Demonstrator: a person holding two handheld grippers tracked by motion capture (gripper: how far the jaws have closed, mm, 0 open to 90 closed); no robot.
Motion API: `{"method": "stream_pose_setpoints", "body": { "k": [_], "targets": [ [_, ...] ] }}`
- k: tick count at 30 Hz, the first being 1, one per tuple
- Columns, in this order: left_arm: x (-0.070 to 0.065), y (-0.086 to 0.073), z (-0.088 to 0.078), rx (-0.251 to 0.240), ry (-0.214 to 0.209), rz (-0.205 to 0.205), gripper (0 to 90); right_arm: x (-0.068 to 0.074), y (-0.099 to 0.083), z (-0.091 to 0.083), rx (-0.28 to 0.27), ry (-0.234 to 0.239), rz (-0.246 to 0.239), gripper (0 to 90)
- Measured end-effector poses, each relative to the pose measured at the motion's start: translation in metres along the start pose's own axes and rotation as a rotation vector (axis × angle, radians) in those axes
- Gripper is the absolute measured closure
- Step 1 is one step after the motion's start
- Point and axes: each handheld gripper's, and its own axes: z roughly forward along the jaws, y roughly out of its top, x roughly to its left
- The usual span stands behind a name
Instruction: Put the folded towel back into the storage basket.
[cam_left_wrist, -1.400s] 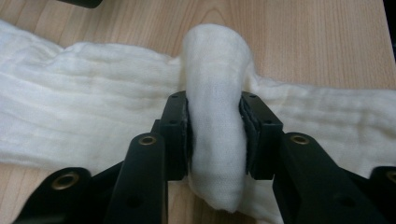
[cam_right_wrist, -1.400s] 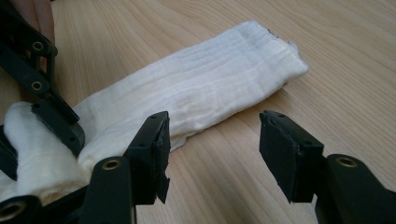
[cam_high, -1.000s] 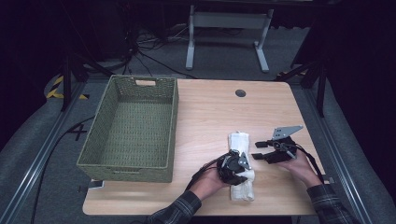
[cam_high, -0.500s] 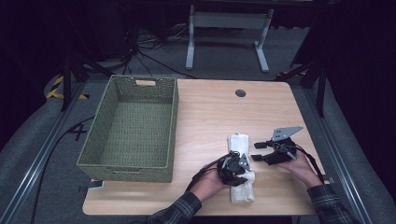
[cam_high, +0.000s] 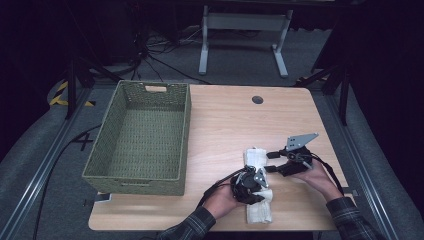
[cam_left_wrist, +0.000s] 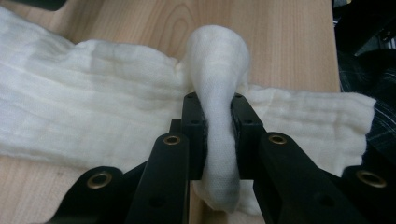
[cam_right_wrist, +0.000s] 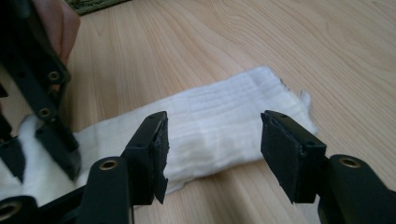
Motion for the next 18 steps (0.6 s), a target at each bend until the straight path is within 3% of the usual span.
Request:
{"method": "stream_pose_setpoints", "body": {
  "k": [4,9,18],
  "targets": [
    [-0.002,-0.002,-0.003,0.000,-0.008,0.010,79.4,-0.004,0.008,0.012,0.007,0.007,-0.015,41.0],
    [-0.005,-0.007,-0.006,-0.007,-0.018,-0.007,79.4,-0.017,0.018,0.030,0.024,0.006,-0.027,38.1],
    [-0.004,-0.009,-0.007,-0.005,-0.026,-0.005,79.4,-0.028,0.012,0.052,0.059,0.010,-0.046,34.7]
  ]
}}
